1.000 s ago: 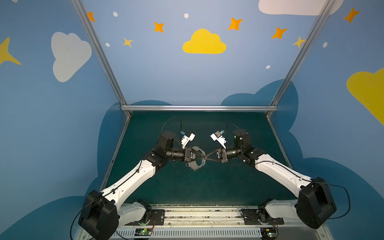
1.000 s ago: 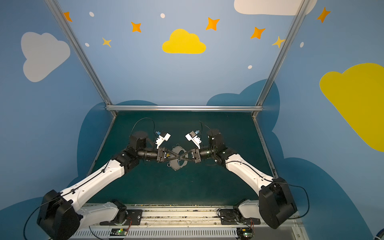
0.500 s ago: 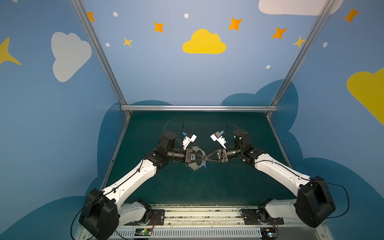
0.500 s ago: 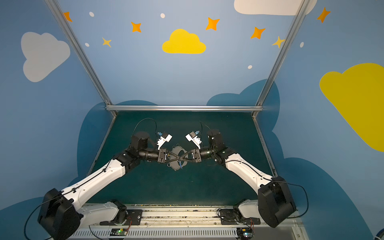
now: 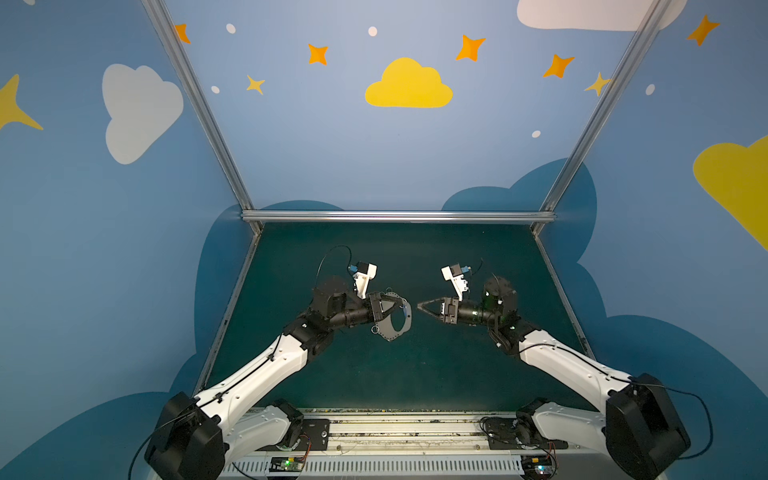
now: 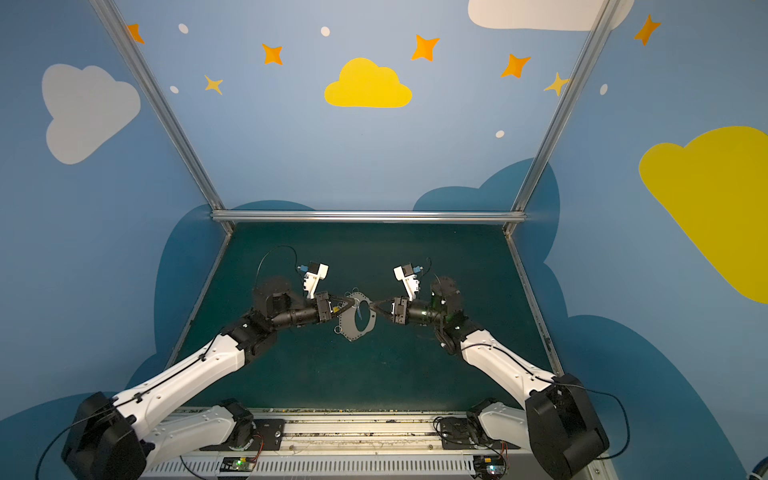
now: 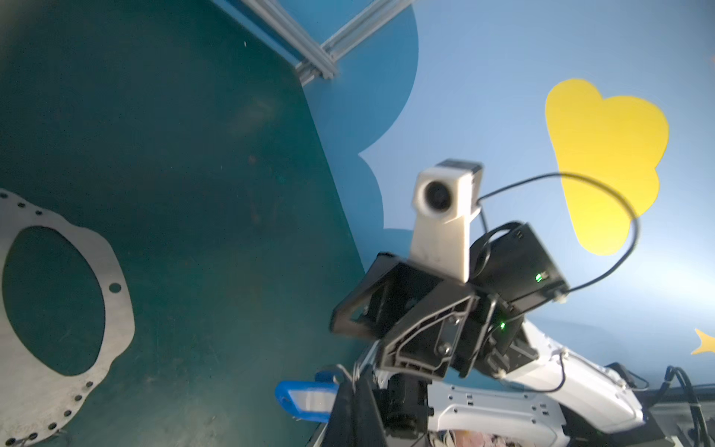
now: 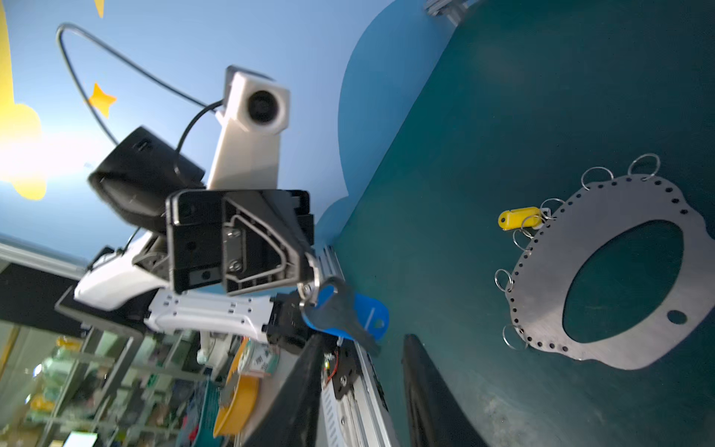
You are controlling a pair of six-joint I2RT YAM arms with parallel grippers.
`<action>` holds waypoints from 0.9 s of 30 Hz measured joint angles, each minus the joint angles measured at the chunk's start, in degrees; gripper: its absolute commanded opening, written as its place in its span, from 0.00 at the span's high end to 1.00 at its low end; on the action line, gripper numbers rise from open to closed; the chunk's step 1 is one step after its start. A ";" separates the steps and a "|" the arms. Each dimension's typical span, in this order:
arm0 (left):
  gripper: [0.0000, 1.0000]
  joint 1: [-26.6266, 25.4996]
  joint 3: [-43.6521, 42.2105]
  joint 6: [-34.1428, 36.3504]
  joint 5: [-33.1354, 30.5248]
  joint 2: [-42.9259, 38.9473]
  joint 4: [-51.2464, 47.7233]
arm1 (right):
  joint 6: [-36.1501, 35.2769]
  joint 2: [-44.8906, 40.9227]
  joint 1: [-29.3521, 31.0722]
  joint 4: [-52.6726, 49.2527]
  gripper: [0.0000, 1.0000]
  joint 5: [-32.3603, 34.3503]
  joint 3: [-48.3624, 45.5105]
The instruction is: Put the keys on the keyring
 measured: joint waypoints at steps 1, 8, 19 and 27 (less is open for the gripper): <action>0.96 -0.20 -0.33 -0.68 -1.40 -0.44 1.11 | 1.18 -0.02 0.66 1.49 0.57 1.33 -0.79; 0.96 -1.20 -0.87 -3.08 -5.57 -0.63 4.37 | 7.67 -0.11 2.82 13.97 0.57 8.59 -3.67; 0.96 -2.23 -0.94 -3.93 -7.65 -0.66 6.36 | 13.79 4.31 5.27 26.91 0.56 10.71 -3.52; 0.96 -2.51 -1.75 -4.39 -8.31 -0.68 7.69 | 15.82 6.88 6.38 30.18 0.59 10.27 -2.27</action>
